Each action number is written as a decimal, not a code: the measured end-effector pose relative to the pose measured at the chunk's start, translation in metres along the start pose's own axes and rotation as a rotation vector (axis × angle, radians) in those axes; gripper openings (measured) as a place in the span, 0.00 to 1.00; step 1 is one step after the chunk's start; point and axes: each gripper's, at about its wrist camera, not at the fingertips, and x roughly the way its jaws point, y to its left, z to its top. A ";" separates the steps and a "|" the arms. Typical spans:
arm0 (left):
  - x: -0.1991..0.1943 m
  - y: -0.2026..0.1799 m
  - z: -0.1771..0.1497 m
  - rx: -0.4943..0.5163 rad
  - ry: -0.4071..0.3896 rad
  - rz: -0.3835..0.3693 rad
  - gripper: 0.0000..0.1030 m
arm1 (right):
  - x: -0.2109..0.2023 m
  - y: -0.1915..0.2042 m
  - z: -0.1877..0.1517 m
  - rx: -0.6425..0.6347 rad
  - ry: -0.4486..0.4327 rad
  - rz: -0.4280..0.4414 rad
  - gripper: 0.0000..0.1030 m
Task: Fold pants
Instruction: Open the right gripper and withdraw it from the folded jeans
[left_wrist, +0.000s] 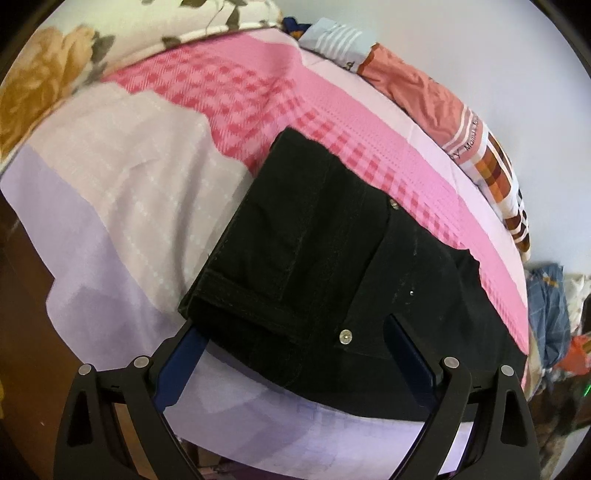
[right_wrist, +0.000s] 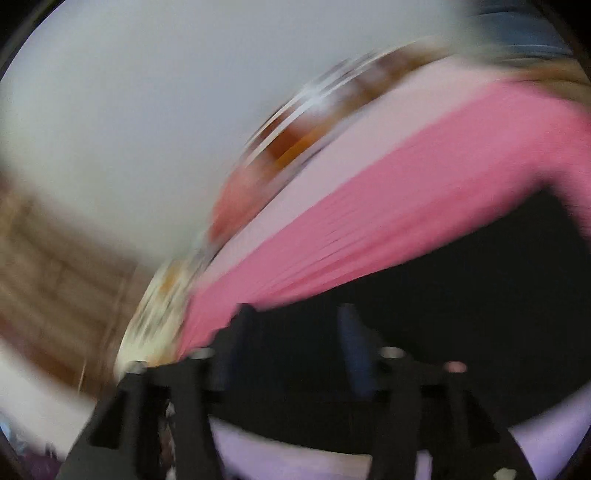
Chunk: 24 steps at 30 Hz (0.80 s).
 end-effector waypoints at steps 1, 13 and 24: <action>-0.002 -0.004 0.000 0.017 -0.007 0.007 0.91 | 0.030 0.021 0.001 -0.069 0.066 0.016 0.52; -0.012 -0.002 0.005 0.084 -0.080 0.060 0.91 | 0.241 0.113 -0.005 -0.564 0.412 -0.075 0.52; -0.004 0.011 0.010 0.059 -0.083 0.103 0.91 | 0.303 0.112 -0.011 -0.725 0.659 -0.093 0.18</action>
